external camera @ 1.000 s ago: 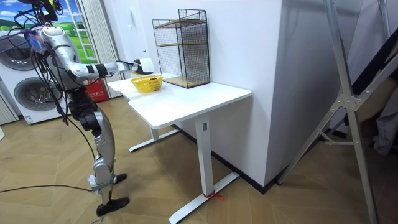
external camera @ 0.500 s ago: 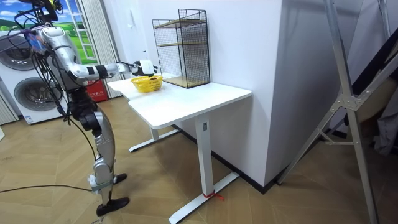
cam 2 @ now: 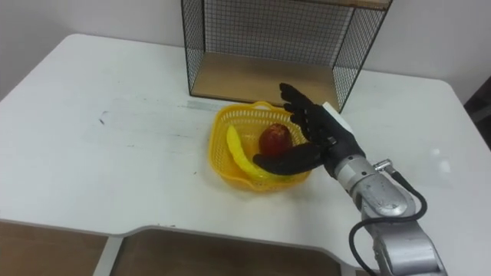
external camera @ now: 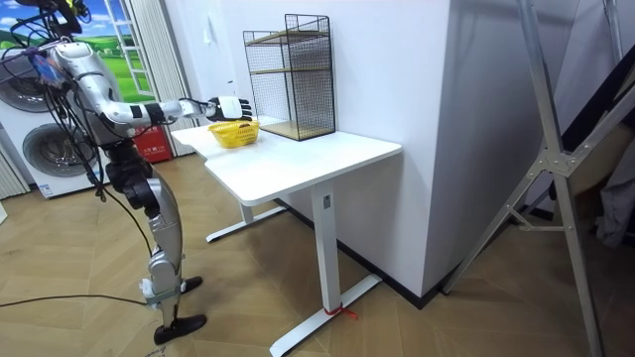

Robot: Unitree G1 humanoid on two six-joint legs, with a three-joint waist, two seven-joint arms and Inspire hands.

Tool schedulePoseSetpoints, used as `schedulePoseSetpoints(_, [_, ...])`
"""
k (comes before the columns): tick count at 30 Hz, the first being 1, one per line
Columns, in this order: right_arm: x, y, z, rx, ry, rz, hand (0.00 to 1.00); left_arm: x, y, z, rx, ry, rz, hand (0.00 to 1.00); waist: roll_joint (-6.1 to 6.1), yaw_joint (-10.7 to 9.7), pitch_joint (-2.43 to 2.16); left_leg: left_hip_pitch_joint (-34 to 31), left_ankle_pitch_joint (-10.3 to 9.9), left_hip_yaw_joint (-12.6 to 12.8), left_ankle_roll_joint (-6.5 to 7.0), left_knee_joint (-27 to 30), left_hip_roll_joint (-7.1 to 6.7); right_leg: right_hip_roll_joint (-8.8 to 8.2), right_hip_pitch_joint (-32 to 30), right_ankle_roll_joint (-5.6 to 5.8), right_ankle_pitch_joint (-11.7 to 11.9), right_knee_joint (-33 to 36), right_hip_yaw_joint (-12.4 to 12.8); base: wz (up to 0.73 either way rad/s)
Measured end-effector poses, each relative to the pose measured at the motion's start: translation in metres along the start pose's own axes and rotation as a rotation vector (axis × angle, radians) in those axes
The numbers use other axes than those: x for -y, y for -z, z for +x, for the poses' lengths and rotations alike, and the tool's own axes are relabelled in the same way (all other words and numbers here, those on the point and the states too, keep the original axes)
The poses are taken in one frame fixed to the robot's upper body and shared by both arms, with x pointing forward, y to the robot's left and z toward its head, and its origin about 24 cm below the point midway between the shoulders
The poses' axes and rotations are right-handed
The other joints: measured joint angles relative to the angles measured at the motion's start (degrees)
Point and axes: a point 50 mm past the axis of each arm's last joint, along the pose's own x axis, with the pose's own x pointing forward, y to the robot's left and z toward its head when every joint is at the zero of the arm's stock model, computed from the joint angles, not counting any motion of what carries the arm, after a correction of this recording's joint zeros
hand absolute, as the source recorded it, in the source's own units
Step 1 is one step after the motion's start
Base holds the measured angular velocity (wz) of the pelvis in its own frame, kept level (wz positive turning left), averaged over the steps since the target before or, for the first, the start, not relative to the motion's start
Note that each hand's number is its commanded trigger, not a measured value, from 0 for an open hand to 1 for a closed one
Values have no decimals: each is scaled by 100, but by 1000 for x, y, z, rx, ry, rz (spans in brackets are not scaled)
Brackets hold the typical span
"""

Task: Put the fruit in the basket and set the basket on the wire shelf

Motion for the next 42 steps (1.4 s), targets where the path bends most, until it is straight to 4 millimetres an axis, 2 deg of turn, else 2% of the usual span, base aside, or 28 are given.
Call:
schedulePoseSetpoints(6, [7, -2, -2, 31, 66, 103, 0, -3, 13, -1, -34, -6, -92, 0, -14, 3, 5, 1, -8, 30, 9, -2, -2, 7, -39, 6, 4, -55, 57, -2])
schedulePoseSetpoints(9, [13, 2, -7, 32, 129, 160, 0, -4, 21, -2, -54, -15, -182, 0, 64, 0, -29, 8, -10, 26, 14, 13, -6, 4, -10, 16, 26, -76, 48, 0])
schedulePoseSetpoints(12, [21, 8, -15, 28, 212, 216, 0, -3, 32, -3, -87, -18, -289, 0, 206, -16, -6, 104, -10, 22, 15, -44, -16, -6, 81, 20, 31, -95, 34, 1])
schedulePoseSetpoints(18, [33, 28, -37, -34, 360, 261, 0, -14, 39, -5, -104, -112, -514, 0, 315, -115, -46, 96, -1, -31, 14, -99, -35, -15, 61, 24, 18, -119, -16, 4])
schedulePoseSetpoints(21, [34, 35, -45, -60, 417, 293, 0, -32, 29, -6, -68, -267, -668, 0, 284, -153, -40, 88, 13, -30, 19, -124, -47, -18, 81, 25, 17, -144, -10, 0])
schedulePoseSetpoints(23, [37, 43, -54, -86, 467, 328, 0, -50, 20, -9, -30, -409, -785, 0, 262, -146, -54, 93, 13, -28, 20, -147, -56, -18, 96, 26, 19, -190, 7, 0])
schedulePoseSetpoints(27, [45, 48, -64, -100, 568, 362, 0, -73, 8, -17, 18, -593, -916, 0, 248, -168, -56, 108, 13, -27, 20, -195, -61, -18, 103, 27, 19, -203, 6, 0])
schedulePoseSetpoints(29, [50, 54, -74, -116, 646, 400, 0, -89, -1, -26, 66, -703, -1033, 0, 264, -120, -59, 188, 12, -22, 18, -224, -53, -17, 109, 27, 20, -200, -2, 0])
schedulePoseSetpoints(33, [54, 59, -84, -138, 731, 399, 0, -117, -13, -46, 144, -896, -1159, 0, 314, -63, -73, 192, 16, -4, 11, -255, -43, -14, 64, 27, 21, -186, 7, -3])
schedulePoseSetpoints(36, [53, 64, -90, -168, 755, 383, 0, -141, -25, -69, 259, -1053, -1252, 0, 372, 32, -89, 246, 19, 1, 11, -323, -44, -15, 74, 27, 21, -187, 67, -6])
schedulePoseSetpoints(38, [55, 69, -100, -192, 783, 362, 0, -158, -33, -92, 366, -1173, -1303, 0, 393, 34, -89, 253, 18, -13, 9, -328, -45, -15, 77, 27, 21, -188, 62, 0])
schedulePoseSetpoints(42, [55, 70, -106, -204, 814, 354, 0, -178, -41, -124, 502, -1329, -1371, 0, 427, 57, -85, 270, 18, -7, 9, -345, -42, -14, 73, 27, 20, -187, 72, -2])
